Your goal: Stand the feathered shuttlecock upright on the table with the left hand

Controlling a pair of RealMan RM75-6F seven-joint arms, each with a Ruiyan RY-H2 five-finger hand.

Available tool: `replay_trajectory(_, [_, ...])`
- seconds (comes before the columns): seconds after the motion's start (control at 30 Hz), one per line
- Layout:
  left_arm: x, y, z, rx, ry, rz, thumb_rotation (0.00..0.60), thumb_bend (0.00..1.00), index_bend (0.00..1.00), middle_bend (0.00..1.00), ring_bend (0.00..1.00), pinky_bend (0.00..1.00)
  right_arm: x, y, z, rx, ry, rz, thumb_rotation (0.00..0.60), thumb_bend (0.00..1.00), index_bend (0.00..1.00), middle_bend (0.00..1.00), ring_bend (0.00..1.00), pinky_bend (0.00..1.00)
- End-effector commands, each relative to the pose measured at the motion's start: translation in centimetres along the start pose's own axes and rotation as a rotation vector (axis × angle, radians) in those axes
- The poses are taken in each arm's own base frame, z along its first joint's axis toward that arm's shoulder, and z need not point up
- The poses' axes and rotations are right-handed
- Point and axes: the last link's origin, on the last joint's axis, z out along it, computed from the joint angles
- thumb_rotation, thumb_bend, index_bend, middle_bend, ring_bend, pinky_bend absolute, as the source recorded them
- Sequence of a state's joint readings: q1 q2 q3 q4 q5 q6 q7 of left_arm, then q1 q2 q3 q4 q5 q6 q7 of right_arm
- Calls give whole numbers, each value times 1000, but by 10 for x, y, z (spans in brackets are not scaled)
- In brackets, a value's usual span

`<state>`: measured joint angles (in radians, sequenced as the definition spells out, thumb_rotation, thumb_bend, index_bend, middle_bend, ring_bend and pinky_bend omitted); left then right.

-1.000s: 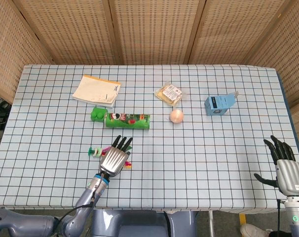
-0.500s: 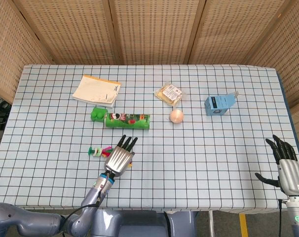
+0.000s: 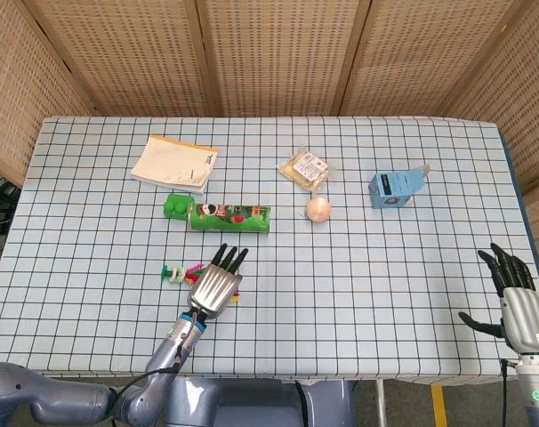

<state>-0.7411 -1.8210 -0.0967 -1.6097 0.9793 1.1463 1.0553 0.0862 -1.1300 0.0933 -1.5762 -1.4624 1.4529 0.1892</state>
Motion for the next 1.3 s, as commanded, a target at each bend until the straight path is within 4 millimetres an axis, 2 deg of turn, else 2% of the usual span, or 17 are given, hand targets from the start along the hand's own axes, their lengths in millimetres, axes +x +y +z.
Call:
replay_trajectory(0.03, [5, -4, -5, -1, 16, -1, 600, 582, 659, 0, 0, 0, 0, 0, 0, -1, -1, 2, 600, 93, 126, 0, 0, 0])
replay_trajectory(0.27, [25, -26, -16, 30, 59, -12, 600, 590, 667, 0, 0, 0, 2, -1, -1, 4, 5, 7, 600, 92, 126, 0, 0, 0])
replay_trajectory(0.57, [58, -66, -37, 88, 142, -49, 600, 590, 674, 0, 0, 0, 2, -3, -2, 10, 5, 9, 600, 93, 127, 0, 0, 0])
replay_trajectory(0.87, [72, -91, -46, 126, 179, -85, 600, 590, 677, 0, 0, 0, 1, -4, -2, 14, 0, 8, 600, 92, 127, 0, 0, 0])
replay_trajectory(1.3, [71, -114, -53, 160, 198, -91, 600, 589, 677, 0, 0, 0, -1, -4, -2, 10, -12, 10, 600, 92, 127, 0, 0, 0])
